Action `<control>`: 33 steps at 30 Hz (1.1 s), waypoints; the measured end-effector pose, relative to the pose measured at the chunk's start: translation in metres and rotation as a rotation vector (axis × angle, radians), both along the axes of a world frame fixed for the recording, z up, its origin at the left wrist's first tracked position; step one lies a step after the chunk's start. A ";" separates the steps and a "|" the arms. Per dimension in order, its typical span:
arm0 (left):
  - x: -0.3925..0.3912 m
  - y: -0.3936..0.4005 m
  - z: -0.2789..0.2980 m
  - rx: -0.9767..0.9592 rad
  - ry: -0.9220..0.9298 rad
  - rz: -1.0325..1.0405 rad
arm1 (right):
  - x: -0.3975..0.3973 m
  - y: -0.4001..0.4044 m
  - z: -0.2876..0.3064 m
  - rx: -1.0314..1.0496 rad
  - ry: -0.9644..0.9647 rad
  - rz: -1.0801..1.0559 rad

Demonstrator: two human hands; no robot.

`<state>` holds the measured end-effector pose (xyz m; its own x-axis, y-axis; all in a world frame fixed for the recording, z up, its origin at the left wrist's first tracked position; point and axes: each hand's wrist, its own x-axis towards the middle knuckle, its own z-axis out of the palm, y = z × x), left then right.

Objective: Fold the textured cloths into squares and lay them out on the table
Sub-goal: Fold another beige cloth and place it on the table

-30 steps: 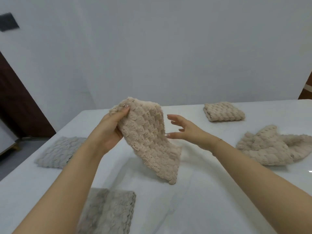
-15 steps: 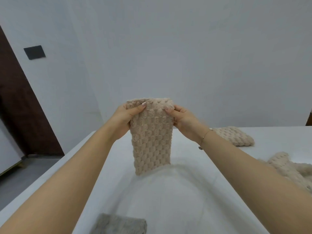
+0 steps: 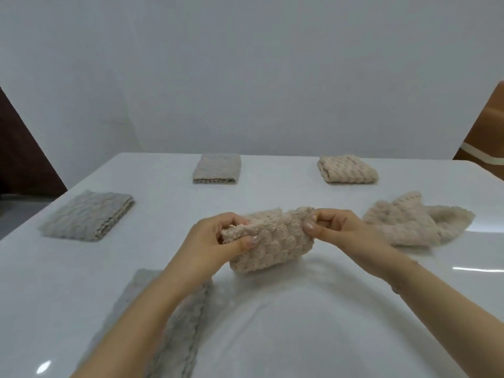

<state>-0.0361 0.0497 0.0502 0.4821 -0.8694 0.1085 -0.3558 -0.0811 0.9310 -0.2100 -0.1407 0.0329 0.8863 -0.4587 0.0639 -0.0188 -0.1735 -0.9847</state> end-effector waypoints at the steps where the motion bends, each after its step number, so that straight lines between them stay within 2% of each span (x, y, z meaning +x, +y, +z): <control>1: -0.009 0.005 -0.011 0.035 0.008 -0.006 | -0.013 0.004 -0.010 0.002 0.043 0.010; 6: -0.046 0.022 -0.039 0.144 0.191 -0.077 | -0.064 0.020 -0.039 0.042 0.150 0.029; 10: -0.050 0.019 -0.036 0.163 0.217 -0.095 | -0.070 0.021 -0.040 0.051 0.148 0.043; 14: -0.036 0.000 -0.028 0.073 0.162 0.063 | -0.038 0.009 -0.031 0.069 0.106 -0.032; 17: -0.023 -0.014 -0.036 0.074 0.315 0.205 | -0.005 -0.001 -0.030 0.095 0.113 -0.120; 22: -0.030 -0.008 -0.063 0.111 0.470 0.252 | 0.031 -0.013 -0.045 0.094 0.195 -0.164; 29: -0.050 0.001 -0.088 0.002 0.190 0.332 | 0.036 -0.016 -0.055 0.124 0.241 -0.262; 33: -0.049 -0.004 -0.096 0.019 0.059 0.354 | 0.039 -0.014 -0.058 0.106 0.239 -0.338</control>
<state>-0.0855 0.0462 -0.0457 0.7588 -0.6488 0.0570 -0.2485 -0.2074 0.9462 -0.1714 -0.1544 -0.0250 0.6691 -0.7190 -0.1878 -0.2870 -0.0170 -0.9578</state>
